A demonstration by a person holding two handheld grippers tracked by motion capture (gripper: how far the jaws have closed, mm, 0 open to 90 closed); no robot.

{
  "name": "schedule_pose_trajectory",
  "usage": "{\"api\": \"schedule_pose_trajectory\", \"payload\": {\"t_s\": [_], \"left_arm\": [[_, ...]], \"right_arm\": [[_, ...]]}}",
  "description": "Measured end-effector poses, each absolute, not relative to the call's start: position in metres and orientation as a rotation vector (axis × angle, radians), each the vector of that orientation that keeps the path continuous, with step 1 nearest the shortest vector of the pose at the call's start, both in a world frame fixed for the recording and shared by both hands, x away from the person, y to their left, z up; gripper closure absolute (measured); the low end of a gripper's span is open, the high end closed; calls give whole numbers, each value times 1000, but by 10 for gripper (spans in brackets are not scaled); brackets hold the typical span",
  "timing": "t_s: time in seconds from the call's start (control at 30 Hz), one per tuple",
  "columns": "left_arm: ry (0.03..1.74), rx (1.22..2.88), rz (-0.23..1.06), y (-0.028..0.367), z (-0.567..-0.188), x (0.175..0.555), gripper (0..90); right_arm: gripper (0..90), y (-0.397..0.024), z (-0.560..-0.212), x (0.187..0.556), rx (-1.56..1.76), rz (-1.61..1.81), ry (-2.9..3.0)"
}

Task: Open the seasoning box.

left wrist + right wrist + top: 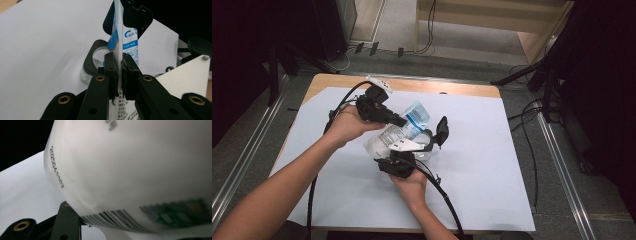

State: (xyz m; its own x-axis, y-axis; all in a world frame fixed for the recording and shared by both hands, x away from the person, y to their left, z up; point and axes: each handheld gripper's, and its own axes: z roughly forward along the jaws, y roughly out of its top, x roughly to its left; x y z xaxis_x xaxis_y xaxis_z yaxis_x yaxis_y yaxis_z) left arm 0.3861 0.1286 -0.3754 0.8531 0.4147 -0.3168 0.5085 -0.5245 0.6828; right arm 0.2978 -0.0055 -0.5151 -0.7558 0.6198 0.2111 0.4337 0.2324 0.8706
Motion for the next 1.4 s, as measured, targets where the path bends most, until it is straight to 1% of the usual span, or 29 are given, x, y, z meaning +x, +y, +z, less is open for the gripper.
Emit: {"api": "schedule_pose_trajectory", "payload": {"t_s": [0.5,0.77,1.1,1.17,1.4], "left_arm": [[689,2215,-150,124,-382,391,854],[702,2206,-142,131,-383,387,807],[705,2210,-142,134,-382,386,800],[706,2211,-138,132,-383,387,805],[704,2231,-160,124,-383,390,863]], "right_arm": [[568,-4,-517,298,1015,1530,2344],[577,-4,-520,299,1010,1526,2346],[588,-3,-521,297,1028,1583,2339],[589,-3,-521,297,1049,1608,2336],[584,-2,-519,298,1043,1591,2338]]}}
